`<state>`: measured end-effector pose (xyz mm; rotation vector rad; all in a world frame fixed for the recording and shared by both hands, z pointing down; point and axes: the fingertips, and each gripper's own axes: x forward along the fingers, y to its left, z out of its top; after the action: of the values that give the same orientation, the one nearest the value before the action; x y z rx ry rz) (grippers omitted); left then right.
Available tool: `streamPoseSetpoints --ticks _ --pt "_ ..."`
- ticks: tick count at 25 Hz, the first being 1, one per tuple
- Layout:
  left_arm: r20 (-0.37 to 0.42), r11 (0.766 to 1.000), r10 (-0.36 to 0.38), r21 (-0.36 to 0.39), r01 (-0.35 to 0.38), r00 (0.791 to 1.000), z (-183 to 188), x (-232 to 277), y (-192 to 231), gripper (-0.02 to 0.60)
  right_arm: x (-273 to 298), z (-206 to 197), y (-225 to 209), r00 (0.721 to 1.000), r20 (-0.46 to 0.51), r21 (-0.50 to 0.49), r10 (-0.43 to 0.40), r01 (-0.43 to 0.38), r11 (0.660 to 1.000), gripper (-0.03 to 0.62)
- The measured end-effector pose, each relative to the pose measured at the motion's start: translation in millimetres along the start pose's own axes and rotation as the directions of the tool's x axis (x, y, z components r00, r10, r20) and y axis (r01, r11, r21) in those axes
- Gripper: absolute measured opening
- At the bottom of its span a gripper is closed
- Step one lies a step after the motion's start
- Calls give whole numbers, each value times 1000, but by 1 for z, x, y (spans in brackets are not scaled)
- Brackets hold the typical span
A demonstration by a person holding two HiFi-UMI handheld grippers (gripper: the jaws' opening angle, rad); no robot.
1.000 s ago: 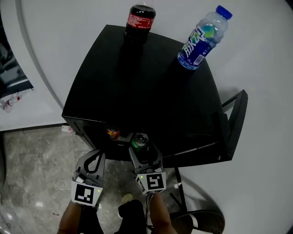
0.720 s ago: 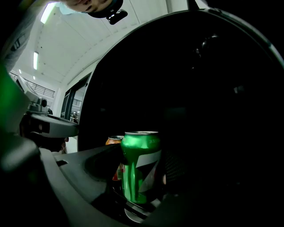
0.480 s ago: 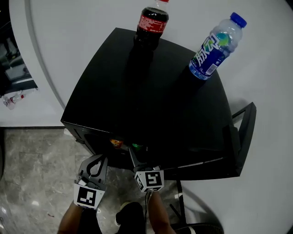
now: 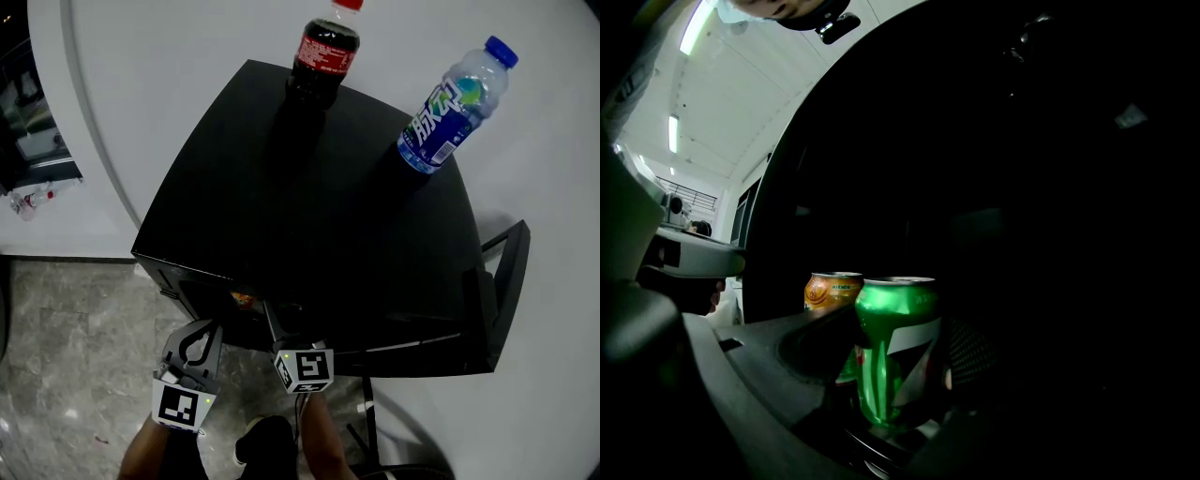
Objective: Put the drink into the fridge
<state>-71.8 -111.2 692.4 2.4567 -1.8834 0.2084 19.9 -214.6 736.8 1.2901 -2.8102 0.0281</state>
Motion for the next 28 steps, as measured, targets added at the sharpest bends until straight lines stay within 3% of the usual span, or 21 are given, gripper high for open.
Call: streamPoseSetpoints --ticks 7,13,28 --pt "3 1000 -2 21 1 1000 0 -2 0 3 1 1 2 999 39 -24 -15 16 1000 307" --pt "2 1000 -3 14 3 1000 9 -9 -2 3 -4 6 5 1000 11 -39 -22 23 999 307" --pt "6 999 -45 10 45 999 79 -43 -5 3 -52 93 30 999 34 -11 -33 34 999 305"
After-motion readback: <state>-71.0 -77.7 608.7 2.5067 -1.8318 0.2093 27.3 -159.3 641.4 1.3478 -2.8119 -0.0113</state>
